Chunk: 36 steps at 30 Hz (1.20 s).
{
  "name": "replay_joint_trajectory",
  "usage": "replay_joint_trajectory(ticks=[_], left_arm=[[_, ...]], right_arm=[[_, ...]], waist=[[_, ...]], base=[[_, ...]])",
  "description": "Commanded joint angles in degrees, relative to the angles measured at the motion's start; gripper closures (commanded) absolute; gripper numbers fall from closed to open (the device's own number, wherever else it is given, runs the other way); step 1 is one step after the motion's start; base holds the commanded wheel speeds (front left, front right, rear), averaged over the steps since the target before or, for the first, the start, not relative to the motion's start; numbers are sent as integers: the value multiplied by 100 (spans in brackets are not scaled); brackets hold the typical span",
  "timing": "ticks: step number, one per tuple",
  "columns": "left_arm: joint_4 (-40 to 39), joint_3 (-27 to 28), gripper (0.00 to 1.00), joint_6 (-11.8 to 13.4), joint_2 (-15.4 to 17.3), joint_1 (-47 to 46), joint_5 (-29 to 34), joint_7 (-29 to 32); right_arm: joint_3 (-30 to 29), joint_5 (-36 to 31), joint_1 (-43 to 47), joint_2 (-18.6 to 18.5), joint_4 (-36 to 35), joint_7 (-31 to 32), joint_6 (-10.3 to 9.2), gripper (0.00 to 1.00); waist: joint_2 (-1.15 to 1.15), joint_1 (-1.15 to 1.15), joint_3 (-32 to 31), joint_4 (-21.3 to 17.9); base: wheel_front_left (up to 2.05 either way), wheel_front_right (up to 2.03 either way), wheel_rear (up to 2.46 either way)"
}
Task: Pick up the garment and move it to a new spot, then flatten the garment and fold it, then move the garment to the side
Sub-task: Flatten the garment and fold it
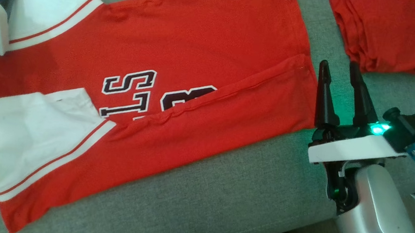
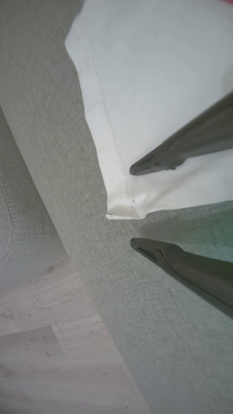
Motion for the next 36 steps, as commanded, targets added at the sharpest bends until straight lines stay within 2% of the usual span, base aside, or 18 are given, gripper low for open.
replay_joint_trajectory(ticks=[1, 10, 11, 12, 15, 18, 25, 31, 36], left_arm=[[-10, 41, 0, 10, 325, -309, -134, 18], [313, -425, 0, 9, 271, -544, -554, 271], [304, -486, 37, 9, 255, -553, -633, 321], [274, -551, 100, 9, 249, -565, -703, 338], [208, -675, 100, 9, 247, -587, -805, 272], [100, -811, 100, 9, 221, -600, -918, -61], [-119, -1018, 100, 9, -3, -583, -878, -1392], [-474, -1110, 100, 75, -283, -371, -717, -2272], [-1197, -1248, 100, 226, -336, 29, -617, -2539]], right_arm=[[146, 44, -89, -15, -106, -79, 37, 0], [135, 36, -171, -15, -84, -113, 37, 0], [119, 28, -176, -15, -84, -115, 37, 0], [101, 20, -183, -15, -82, -116, 37, 0], [45, -10, -197, -15, -68, -119, 37, 0], [-68, -112, -213, -15, -29, -121, 37, 0], [-452, -602, -232, -15, -1, 78, 37, 0], [-863, -1261, -345, -15, -99, 743, 37, 0], [-1233, -1656, -758, -26, 27, 1573, 37, 0]], waist=[[0, 0, 54, -66], [0, 0, 213, -62], [0, 0, 221, -48], [0, 0, 226, -31], [0, 0, 204, 25], [0, 0, 96, 141], [0, 0, -368, 626], [0, 0, -721, 1205], [0, 0, -862, 1619]], base=[[0, 0, 0], [0, 0, 0], [0, 0, 0], [0, 0, 0], [0, 0, 0], [0, 0, 0], [0, 0, 0], [0, 0, 0], [0, 0, 0]])
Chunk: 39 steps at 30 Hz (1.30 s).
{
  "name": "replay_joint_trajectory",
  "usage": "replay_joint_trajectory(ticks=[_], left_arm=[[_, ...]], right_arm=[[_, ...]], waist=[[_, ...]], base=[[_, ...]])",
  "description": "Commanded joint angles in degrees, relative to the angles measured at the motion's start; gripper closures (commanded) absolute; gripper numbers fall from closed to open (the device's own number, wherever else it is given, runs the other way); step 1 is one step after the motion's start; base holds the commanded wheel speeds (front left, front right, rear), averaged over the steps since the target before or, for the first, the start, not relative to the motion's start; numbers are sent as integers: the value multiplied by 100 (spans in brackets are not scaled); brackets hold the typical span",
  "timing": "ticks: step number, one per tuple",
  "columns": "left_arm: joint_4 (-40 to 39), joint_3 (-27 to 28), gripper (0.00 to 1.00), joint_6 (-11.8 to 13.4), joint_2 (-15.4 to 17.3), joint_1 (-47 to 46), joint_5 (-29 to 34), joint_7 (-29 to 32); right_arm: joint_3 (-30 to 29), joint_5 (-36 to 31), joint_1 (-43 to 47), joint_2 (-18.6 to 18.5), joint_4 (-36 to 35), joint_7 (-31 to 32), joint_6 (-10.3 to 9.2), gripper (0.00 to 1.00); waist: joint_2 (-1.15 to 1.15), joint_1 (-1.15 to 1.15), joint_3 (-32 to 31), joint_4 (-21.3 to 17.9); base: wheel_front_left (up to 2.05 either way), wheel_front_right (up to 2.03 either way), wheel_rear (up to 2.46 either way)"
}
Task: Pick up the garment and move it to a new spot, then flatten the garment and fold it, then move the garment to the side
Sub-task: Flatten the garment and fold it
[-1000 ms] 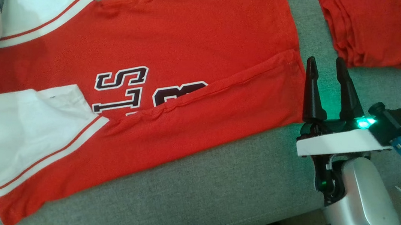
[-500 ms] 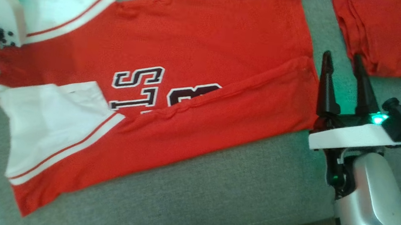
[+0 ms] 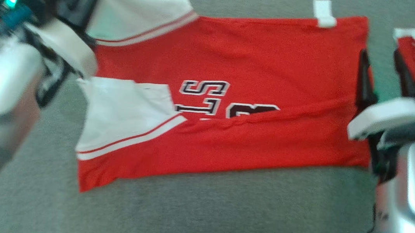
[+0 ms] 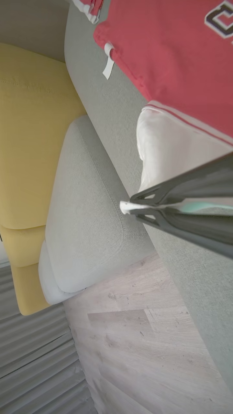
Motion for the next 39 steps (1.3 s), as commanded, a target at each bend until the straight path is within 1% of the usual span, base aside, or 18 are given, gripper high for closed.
replay_joint_trajectory(ticks=[1, 6, 7, 11, 15, 17, 24, 25, 26, 27, 34, 39], left_arm=[[-301, 144, 100, 81, 227, -76, 44, -65], [-1370, -3, 100, 343, 333, 401, 79, 76], [-1787, -62, 100, 441, 373, 537, 96, 173], [-2447, -167, 100, 599, 455, 705, 145, 372], [-2871, -208, 100, 708, 532, 778, 157, 522], [-3086, -223, 100, 765, 578, 790, 172, 597], [-3284, -220, 100, 814, 630, 731, 186, 680], [-3290, -212, 100, 818, 640, 720, 181, 686], [-3285, -201, 100, 824, 654, 711, 175, 689], [-3270, -188, 100, 829, 675, 706, 167, 689], [-2943, 69, 100, 884, 835, 614, -5, 614], [-2485, 301, 100, 834, 892, 250, -42, 464]], right_arm=[[16, -186, -352, -45, -121, 148, 37, 0], [-324, -579, -1050, -258, 559, 832, 37, 0], [-471, -686, -1325, -358, 926, 997, 37, 0], [-734, -950, -1769, -528, 1704, 1239, 37, 0], [-783, -1344, -2113, -747, 2375, 1249, 37, 0], [-910, -1593, -2353, -849, 2775, 1173, 37, 0], [-1028, -1924, -2715, -902, 3451, 1028, 37, 0], [-1018, -1951, -2763, -904, 3540, 988, 37, 46], [-980, -1967, -2816, -898, 3633, 937, 37, 98], [-941, -1973, -2874, -898, 3716, 876, 37, 100], [-626, -1789, -3310, -893, 4105, 135, 37, 100], [-211, -1373, -3665, -815, 4309, -387, 37, 100]], waist=[[0, 1, -161, 302], [0, 1, -134, 625], [0, 1, -87, 733], [0, 1, 0, 886], [0, 1, 104, 966], [0, 1, 196, 998], [0, 1, 326, 1022], [0, 1, 336, 1018], [0, 1, 340, 1009], [0, 1, 336, 990], [0, 1, 212, 725], [0, 1, 182, 495]], base=[[0, 0, 0], [0, 0, 0], [0, 0, 0], [0, 0, 0], [0, 0, 0], [0, 0, 0], [0, 0, 0], [0, 0, 0], [0, 0, 0], [0, 0, 0], [0, 0, 0], [0, 0, 0]])
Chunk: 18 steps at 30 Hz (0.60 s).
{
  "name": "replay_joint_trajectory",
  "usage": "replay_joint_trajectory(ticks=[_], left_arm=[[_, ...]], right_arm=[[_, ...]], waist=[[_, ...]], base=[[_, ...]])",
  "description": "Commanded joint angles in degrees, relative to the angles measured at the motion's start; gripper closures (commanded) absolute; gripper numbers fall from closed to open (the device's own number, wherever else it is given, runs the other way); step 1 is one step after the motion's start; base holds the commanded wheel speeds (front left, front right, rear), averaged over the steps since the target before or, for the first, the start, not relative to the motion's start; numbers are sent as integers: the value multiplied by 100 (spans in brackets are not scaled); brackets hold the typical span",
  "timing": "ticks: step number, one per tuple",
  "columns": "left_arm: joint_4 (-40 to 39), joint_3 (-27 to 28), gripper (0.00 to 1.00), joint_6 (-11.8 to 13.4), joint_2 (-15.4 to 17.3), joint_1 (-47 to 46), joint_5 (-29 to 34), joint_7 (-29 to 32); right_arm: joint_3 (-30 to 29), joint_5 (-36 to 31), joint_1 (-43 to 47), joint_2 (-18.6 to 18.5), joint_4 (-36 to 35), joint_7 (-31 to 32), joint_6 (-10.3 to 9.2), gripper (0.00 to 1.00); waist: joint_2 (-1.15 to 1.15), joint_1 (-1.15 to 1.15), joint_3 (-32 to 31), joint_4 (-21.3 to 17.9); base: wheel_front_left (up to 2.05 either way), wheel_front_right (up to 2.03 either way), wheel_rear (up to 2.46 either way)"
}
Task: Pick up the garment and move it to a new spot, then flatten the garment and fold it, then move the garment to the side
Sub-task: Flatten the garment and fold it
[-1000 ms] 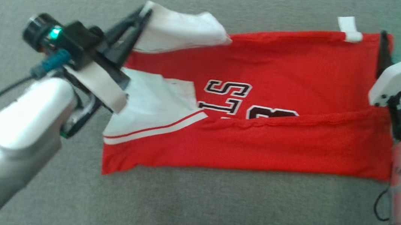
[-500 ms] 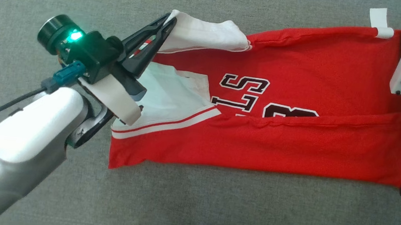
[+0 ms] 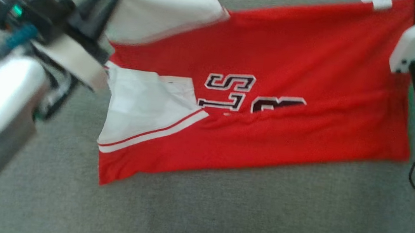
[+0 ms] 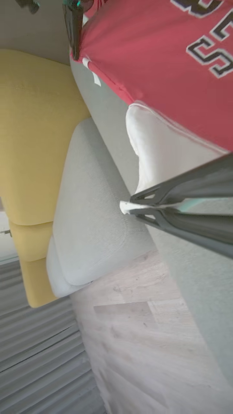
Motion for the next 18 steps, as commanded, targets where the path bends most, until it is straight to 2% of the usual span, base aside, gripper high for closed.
replay_joint_trajectory(ticks=[1, 5, 12, 18], left_arm=[[19, 385, 100, -12, 249, -503, 44, -82], [714, 489, 100, -130, 153, -1081, 147, -218], [2091, 564, 100, -272, -220, -2172, 409, -618], [2887, 564, 100, -450, -554, -2513, 478, -913]], right_arm=[[212, 139, -298, 42, -133, -186, 37, 100], [690, 541, -579, 22, -66, -596, 37, 100], [1263, 1391, -990, 79, -85, -1069, 37, 100], [1661, 1991, -976, 57, -177, -1262, 37, 100]], waist=[[0, 0, 2, -96], [0, 0, 64, -237], [0, 0, 169, -407], [0, 0, 120, -431]], base=[[0, 0, 0], [0, 0, 0], [0, 0, 0], [0, 0, 0]])
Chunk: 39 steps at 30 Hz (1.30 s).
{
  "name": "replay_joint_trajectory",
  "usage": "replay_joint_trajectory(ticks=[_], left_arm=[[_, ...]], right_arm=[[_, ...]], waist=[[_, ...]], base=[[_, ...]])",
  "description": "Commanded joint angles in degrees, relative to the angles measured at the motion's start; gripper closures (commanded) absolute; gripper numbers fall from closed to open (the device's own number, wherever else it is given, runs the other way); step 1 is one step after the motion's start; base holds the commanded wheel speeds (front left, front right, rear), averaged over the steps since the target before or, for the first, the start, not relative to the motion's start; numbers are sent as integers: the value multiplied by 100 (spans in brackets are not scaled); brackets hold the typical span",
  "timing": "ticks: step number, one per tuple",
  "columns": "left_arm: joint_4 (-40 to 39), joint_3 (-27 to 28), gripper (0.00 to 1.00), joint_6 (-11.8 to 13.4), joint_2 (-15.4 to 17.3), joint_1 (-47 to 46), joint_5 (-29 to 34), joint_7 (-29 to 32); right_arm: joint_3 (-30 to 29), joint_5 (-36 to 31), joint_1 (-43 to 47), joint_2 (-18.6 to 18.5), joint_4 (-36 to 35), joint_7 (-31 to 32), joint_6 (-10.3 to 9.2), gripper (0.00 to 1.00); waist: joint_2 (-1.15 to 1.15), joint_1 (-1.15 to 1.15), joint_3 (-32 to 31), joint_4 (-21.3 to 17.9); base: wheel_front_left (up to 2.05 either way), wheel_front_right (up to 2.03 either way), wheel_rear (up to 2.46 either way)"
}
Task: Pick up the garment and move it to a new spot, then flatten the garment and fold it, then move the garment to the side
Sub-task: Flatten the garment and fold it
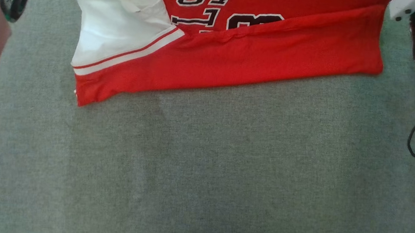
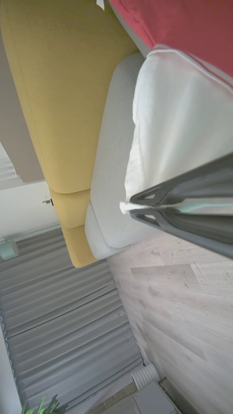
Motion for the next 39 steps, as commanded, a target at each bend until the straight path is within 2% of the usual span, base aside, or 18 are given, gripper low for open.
replay_joint_trajectory(ticks=[1, 9, 17, 25, 31, 39], left_arm=[[26, 180, 100, -50, 174, -231, 79, -74], [264, -22, 100, -307, 43, 363, 120, -152], [138, -472, 100, -494, 208, 1348, 31, -91], [-388, -889, 100, -530, 480, 2233, -150, 329], [-689, -1048, 100, -490, 549, 2523, -198, 604], [-758, -1211, 100, -461, 559, 2650, -198, 870]], right_arm=[[152, 132, -54, 38, -183, -62, 37, 100], [741, 833, 477, -260, -109, 112, 37, 100], [1612, 1773, 1262, -720, -408, 742, 37, 100], [2599, 2433, 1854, -1377, -783, 1643, 37, 100], [3273, 2717, 2006, -1805, -1003, 2246, 37, 100], [3767, 3018, 1947, -2008, -1125, 2488, 37, 100]], waist=[[0, 0, -48, 23], [0, 0, -354, 192], [0, 0, -701, 366], [0, 0, -917, 444], [0, 0, -893, 455], [0, 0, -784, 412]], base=[[0, 0, 0], [0, 0, 0], [0, 0, 0], [0, 0, 0], [0, 0, 0], [0, 0, 0]])
